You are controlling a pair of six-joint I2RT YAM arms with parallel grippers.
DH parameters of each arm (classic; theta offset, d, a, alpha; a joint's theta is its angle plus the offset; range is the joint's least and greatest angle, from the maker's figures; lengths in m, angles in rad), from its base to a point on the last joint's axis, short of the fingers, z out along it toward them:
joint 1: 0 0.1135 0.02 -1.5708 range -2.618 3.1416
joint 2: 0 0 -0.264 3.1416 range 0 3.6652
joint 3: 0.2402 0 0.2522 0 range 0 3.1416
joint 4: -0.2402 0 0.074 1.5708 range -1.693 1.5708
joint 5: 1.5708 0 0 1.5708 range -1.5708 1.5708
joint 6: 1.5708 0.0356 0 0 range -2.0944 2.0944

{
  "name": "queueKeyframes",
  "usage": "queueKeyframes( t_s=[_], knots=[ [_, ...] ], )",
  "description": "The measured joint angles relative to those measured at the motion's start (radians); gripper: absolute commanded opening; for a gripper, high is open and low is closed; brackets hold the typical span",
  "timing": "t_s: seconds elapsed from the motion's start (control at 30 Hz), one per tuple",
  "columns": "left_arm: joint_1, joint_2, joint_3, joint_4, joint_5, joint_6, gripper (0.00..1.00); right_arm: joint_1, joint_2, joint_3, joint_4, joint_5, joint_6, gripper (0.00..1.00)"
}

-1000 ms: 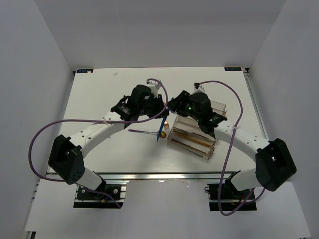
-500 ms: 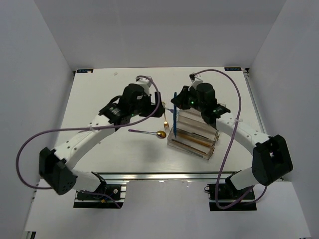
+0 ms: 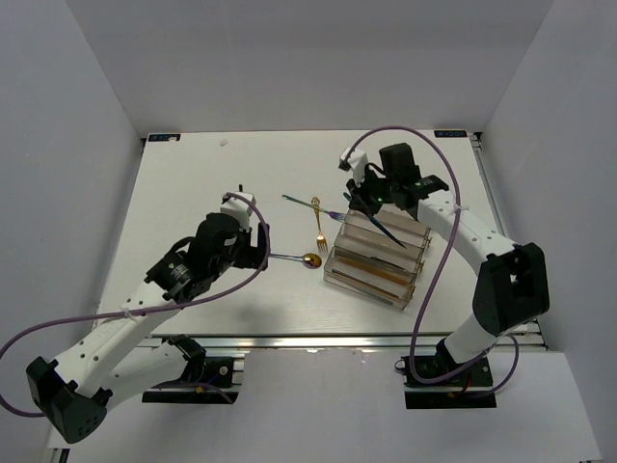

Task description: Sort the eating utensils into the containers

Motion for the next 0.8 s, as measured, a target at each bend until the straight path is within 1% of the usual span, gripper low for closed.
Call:
queueKeyframes(
  t_s=[0.07,0.23,0.47,0.6,0.63,0.67,0.7,0.77,0.8],
  knots=[
    [0.0,0.0,-0.024,-0.003,-0.01,0.002,0.98,0.0,0.006,-0.026,-0.015,0.023,-0.043,0.0],
    [0.0,-0.002,-0.034,0.029,-0.044,-0.009,0.98,0.003,-0.025,-0.187,0.012,0.058,-0.096,0.0],
    [0.0,0.002,-0.078,0.039,-0.063,-0.032,0.98,0.021,-0.054,-0.258,0.062,0.088,-0.098,0.0],
    [0.0,0.002,-0.078,0.042,-0.068,-0.035,0.98,0.024,-0.064,-0.259,0.1,0.087,-0.082,0.3],
    [0.0,0.002,-0.078,0.043,-0.069,-0.035,0.98,0.026,-0.069,-0.259,0.106,0.085,-0.076,0.33],
    [0.0,0.002,-0.078,0.043,-0.072,-0.035,0.98,0.028,-0.074,-0.259,0.112,0.085,-0.07,0.43],
    [0.0,0.002,-0.078,0.043,-0.074,-0.036,0.98,0.03,-0.079,-0.259,0.117,0.084,-0.064,0.6],
    [0.0,0.002,-0.078,0.043,-0.083,-0.039,0.98,0.036,-0.09,-0.257,0.126,0.083,-0.048,0.74],
    [0.0,0.002,-0.078,0.043,-0.09,-0.042,0.98,0.042,-0.095,-0.254,0.129,0.083,-0.042,0.85]
  ],
)
